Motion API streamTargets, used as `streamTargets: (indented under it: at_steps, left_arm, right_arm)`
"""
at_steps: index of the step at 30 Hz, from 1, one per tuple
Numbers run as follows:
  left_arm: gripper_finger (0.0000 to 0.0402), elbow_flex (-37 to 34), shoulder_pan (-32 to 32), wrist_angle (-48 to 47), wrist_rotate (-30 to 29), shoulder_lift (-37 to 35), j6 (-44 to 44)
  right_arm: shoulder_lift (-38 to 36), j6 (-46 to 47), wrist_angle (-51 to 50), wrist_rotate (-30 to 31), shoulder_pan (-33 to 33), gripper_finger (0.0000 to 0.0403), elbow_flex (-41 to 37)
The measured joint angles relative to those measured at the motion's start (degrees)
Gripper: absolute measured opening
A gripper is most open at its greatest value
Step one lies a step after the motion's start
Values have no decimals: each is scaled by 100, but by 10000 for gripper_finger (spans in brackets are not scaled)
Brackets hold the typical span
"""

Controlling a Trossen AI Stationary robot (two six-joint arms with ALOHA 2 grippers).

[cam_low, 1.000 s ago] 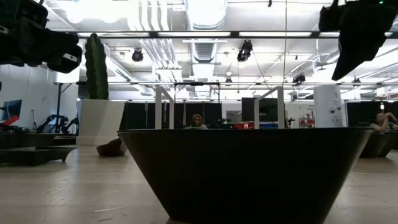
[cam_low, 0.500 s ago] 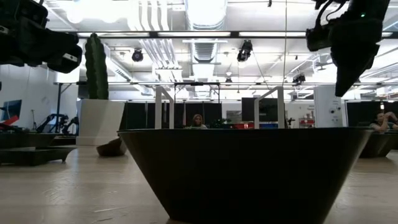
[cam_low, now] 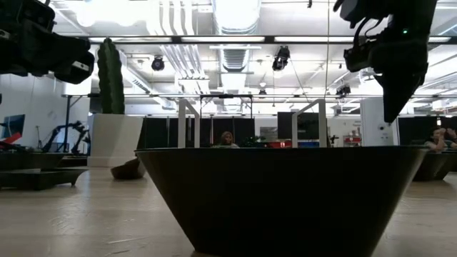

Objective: Pick & Place Mini shaped plates
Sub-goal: Put the black distorted square plate on the shelf

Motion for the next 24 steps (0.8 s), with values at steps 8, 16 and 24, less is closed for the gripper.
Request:
streamTargets:
  at_steps: [8,16,24]
  left_arm:
    - [0,0,1,541,-55,-3,410]
    - [0,150,1,316,-105,114,487]
    - [0,336,1,218,-109,623,425]
  right_arm:
    - [222,21,9,7,0,10,0]
    - [564,281,30,68,-21,65,-7]
    - [747,682,-114,-200,-265,110,-40]
